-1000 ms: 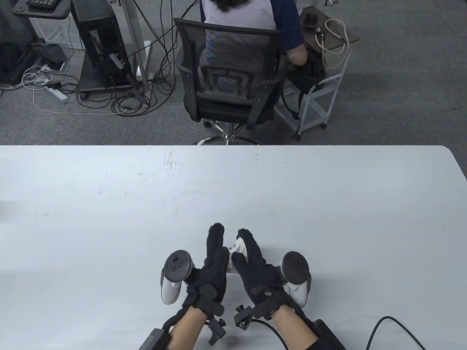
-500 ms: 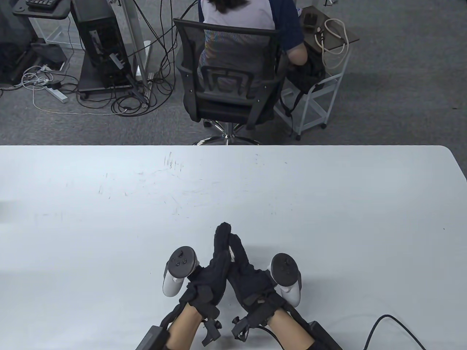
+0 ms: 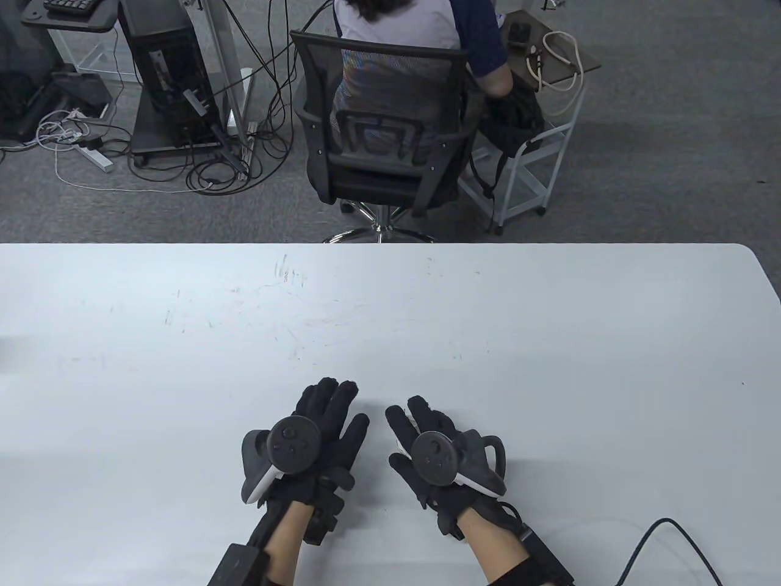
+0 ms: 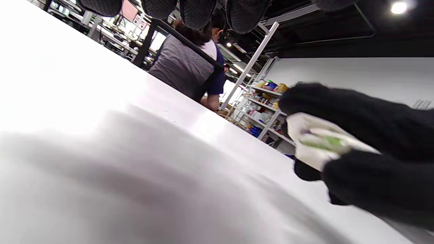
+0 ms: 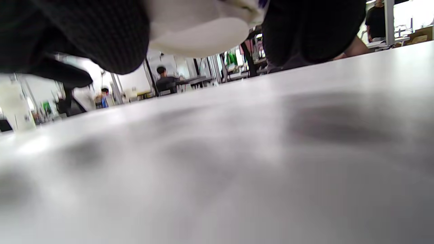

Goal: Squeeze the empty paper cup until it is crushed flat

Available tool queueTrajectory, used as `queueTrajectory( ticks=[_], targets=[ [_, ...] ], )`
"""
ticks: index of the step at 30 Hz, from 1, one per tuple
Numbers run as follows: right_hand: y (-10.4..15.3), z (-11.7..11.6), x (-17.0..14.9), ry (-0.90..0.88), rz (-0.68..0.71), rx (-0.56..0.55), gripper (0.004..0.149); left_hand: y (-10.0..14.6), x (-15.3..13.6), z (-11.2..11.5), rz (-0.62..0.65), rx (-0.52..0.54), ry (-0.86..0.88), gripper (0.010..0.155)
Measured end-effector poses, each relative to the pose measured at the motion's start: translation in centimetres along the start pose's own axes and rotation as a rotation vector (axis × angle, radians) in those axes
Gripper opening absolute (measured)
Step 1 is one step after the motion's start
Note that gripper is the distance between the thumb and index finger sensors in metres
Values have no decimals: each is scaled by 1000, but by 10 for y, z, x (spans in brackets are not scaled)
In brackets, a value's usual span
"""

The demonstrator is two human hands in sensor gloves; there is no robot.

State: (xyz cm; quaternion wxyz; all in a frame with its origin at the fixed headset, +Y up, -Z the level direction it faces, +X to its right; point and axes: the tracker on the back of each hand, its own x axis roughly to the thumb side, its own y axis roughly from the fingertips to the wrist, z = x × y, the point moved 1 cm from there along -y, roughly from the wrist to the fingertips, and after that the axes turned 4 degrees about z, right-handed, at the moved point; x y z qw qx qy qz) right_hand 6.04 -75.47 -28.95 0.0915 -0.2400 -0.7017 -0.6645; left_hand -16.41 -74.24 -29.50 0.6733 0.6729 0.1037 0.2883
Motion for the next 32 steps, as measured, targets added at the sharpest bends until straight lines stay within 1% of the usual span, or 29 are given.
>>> queueTrajectory(
  ticks=[4,5,8,10,11,13,16,18,20,23,25,28,32],
  targets=[
    [-3,-13,4,104,50,77,73,0,-8,-1,-37,3,-9,71],
    [-5,-15,4,110,50,116,73,0,-9,-1,-44,8,-16,72],
    [-5,-16,4,93,79,152,79,1,-9,-4,-81,14,-68,72],
    [-3,-10,2,76,71,171,83,3,-10,-8,-108,41,-118,72],
    [-3,-7,0,67,67,153,85,3,-10,-9,-111,50,-132,72],
    [0,7,-7,9,55,64,85,5,-10,-14,-120,82,-170,72],
    [6,29,-25,-36,-30,-127,82,6,-10,-22,-123,110,-229,70],
    [9,37,-37,-21,-83,-181,80,8,-10,-26,-122,131,-265,70],
    [12,44,-50,13,-147,-242,80,7,-11,-29,-125,125,-310,71],
    [15,49,-66,24,-212,-244,80,5,-15,-25,-157,38,-344,73],
    [17,51,-75,7,-233,-248,80,5,-20,-22,-178,1,-354,73],
    [19,51,-85,-10,-267,-243,80,3,-26,-19,-202,-9,-331,74],
    [19,47,-90,-12,-294,-229,80,1,-29,-16,-215,-37,-359,74]
  ],
)
